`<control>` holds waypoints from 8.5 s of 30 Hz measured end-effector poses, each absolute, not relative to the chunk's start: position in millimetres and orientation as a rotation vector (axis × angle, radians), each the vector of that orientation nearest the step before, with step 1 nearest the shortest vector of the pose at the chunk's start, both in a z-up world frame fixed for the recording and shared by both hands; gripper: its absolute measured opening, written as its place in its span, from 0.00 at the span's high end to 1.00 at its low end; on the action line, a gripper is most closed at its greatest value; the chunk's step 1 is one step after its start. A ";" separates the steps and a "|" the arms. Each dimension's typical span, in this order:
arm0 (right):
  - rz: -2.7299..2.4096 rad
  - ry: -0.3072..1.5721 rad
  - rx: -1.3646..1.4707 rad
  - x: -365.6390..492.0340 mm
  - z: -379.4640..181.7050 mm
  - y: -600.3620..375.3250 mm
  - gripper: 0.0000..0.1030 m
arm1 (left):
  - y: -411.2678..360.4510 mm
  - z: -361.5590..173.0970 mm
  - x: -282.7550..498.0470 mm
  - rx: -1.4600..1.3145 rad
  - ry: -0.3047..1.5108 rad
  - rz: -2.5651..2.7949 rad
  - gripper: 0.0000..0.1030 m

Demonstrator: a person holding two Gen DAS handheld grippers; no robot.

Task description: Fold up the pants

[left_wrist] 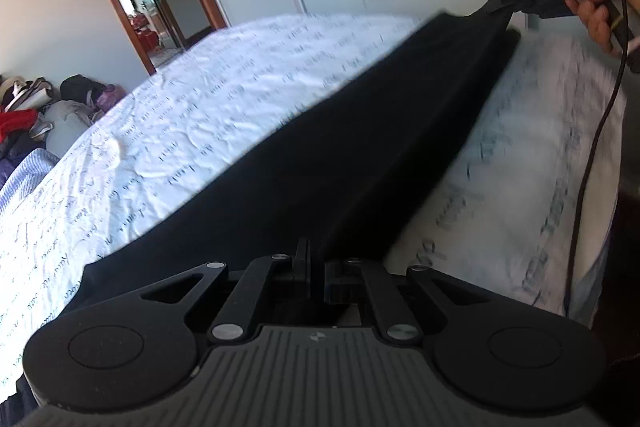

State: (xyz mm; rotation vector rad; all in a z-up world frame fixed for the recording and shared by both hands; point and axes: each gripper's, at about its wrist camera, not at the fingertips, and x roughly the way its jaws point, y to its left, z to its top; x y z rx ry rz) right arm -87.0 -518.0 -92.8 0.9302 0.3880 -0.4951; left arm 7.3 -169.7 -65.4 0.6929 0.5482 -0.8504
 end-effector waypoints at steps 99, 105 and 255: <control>0.389 0.752 -0.220 106.1 -60.0 -213.2 0.68 | -65.7 -61.2 50.8 0.578 0.709 -0.565 0.31; 0.131 0.539 0.039 54.3 -30.7 -286.6 0.77 | -81.0 -32.9 46.2 0.501 0.624 -0.557 0.29; -0.426 0.552 -0.446 -43.9 -99.2 -333.5 0.91 | -331.0 -53.5 112.1 -0.450 1.210 -1.089 0.90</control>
